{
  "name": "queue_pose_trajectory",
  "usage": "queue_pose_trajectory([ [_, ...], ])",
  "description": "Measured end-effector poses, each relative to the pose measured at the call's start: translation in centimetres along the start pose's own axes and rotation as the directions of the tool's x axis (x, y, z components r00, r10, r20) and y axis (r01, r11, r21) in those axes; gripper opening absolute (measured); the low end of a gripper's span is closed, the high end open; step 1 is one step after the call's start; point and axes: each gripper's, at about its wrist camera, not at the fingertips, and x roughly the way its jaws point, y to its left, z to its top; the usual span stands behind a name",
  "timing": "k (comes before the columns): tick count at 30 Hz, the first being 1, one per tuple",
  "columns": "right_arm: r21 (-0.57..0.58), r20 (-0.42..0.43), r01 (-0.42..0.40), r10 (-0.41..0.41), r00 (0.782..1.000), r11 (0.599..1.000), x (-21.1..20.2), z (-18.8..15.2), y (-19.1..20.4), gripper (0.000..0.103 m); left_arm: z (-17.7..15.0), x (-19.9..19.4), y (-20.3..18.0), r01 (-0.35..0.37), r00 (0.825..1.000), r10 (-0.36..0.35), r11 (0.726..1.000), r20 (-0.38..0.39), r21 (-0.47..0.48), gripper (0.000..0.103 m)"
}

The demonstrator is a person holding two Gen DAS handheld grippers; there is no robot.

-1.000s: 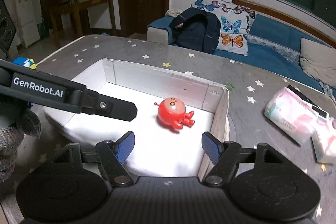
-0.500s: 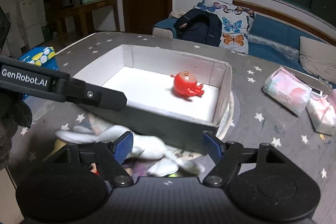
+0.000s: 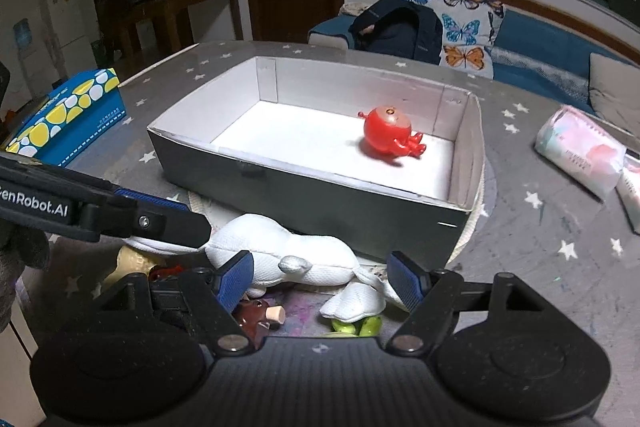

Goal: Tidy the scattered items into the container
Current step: 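Lower both grippers to the white plush rabbit and grasp it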

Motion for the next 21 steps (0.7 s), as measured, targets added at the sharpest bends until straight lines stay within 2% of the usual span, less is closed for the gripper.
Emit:
queue_pose_trajectory([
  [6,0.005,-0.028,-0.011,0.012,1.0,1.0,1.0,-0.1,-0.4,0.076,-0.2,0.4,0.3,-0.005,1.0,0.005,1.0,-0.022,0.02,0.037],
  [21,-0.016,-0.059,-0.077,0.076,0.995,0.997,2.1,0.6,-1.2,0.076,0.3,1.9,0.0,-0.033,0.994,0.049,0.987,-0.101,0.156,0.037],
])
